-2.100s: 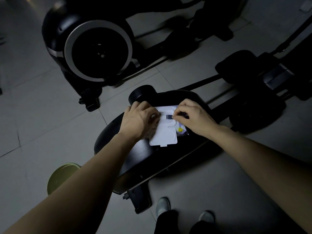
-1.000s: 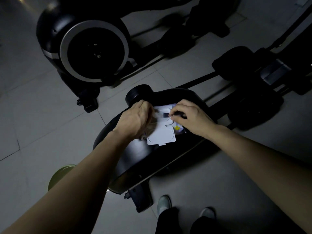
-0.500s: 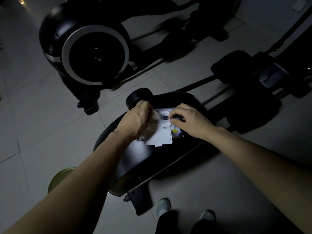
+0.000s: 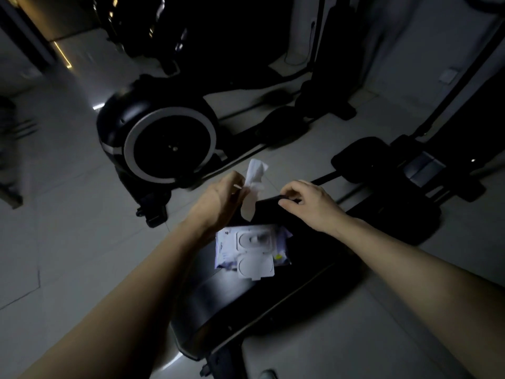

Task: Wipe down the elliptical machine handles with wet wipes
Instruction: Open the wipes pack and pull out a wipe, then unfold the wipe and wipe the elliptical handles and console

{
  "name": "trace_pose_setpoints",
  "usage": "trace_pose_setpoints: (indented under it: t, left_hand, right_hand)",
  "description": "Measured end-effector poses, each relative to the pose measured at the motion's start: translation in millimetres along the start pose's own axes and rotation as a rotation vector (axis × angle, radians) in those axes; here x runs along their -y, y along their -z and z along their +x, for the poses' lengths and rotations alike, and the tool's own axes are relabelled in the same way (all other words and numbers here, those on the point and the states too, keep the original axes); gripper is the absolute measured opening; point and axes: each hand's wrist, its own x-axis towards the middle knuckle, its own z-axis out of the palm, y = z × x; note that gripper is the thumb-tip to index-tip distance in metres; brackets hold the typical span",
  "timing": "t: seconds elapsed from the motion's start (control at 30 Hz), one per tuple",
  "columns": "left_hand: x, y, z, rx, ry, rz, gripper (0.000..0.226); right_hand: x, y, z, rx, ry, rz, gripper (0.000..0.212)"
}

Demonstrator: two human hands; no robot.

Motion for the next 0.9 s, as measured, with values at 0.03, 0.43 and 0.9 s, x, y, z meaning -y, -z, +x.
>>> trace_pose_setpoints:
  t: [0.03,0.43,0.9]
  left_hand:
    - [-6.8,6.9,0.6,-0.014,-0.018,-0.012,0.023]
    - [-112.3,93.6,18.2,0.043,-0.182,-0.2,0.001]
    - [-205.5,152.8,51.2,-0.03,-0.241,-0.065,0.01]
  right_hand:
    - [7.8,10.2,1.4,-0.01,0.003,-0.004,0.015]
    - [97.7,121.1,7.5,-0.121,0.047,0.052,0.033]
    - [166.9,240.8,-9.8,-0.383,0.117,0.153,0.01]
